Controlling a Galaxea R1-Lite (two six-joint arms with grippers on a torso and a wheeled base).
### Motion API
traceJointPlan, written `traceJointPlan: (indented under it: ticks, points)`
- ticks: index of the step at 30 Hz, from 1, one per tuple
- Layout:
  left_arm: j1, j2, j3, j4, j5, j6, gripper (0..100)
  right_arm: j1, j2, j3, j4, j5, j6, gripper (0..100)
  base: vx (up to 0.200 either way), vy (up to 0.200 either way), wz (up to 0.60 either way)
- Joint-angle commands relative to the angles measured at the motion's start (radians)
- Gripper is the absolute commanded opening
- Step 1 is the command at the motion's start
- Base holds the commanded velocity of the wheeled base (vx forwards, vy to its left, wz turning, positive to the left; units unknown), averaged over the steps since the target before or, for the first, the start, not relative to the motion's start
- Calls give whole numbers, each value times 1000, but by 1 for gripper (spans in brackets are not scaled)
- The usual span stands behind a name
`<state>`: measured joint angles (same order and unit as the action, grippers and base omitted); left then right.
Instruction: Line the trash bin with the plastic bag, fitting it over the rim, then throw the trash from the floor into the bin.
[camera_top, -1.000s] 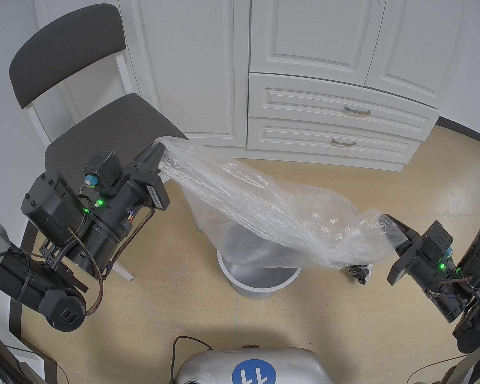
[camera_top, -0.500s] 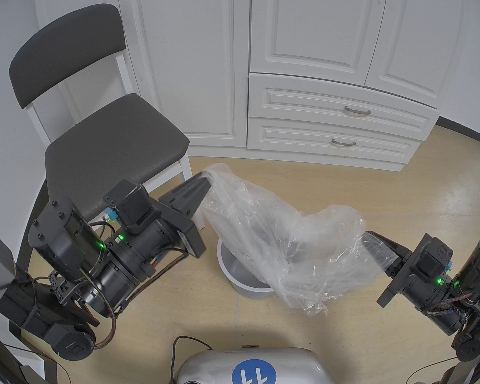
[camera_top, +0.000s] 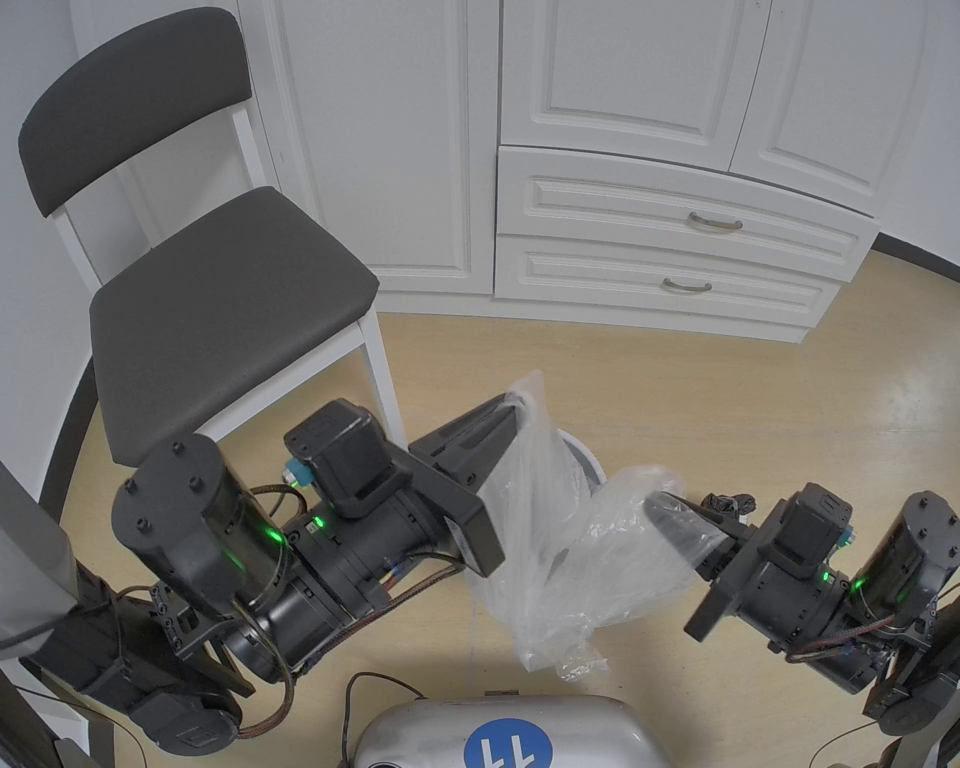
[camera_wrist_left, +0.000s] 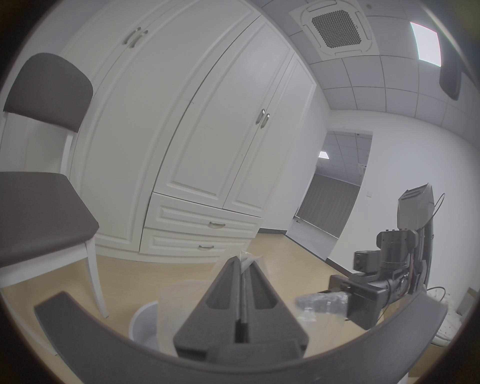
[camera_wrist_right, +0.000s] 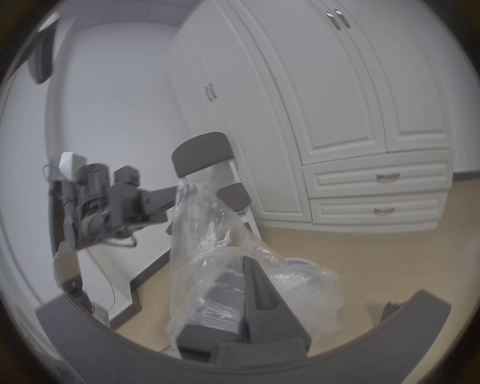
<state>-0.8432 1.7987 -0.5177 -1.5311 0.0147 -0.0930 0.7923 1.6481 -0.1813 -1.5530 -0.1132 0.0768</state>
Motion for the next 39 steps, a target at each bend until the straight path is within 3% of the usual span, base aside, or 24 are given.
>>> traceJointPlan:
  ticks: [1, 13, 17, 25, 30, 39]
  points:
    - [-16, 31, -4, -1, 2, -7, 0, 11, 113, -78, -18, -52, 84, 0, 0, 0, 0]
    - [33, 62, -39, 2, 2, -25, 0, -21, 173, -141, -18, -63, 189, 0, 0, 0, 0]
    - [72, 162, -182, 5, -7, -28, 0, -113, 286, -271, -18, -51, 221, 0, 0, 0, 0]
    - [50, 353, -305, 3, -7, -44, 0, -189, 409, -300, -18, -48, 238, 0, 0, 0, 0]
    - [46, 412, -341, 9, -7, -47, 0, -260, 507, -323, -18, -3, 278, 0, 0, 0, 0]
    - [-7, 406, -331, 5, 2, -48, 0, -268, 420, -279, -18, 13, 255, 0, 0, 0, 0]
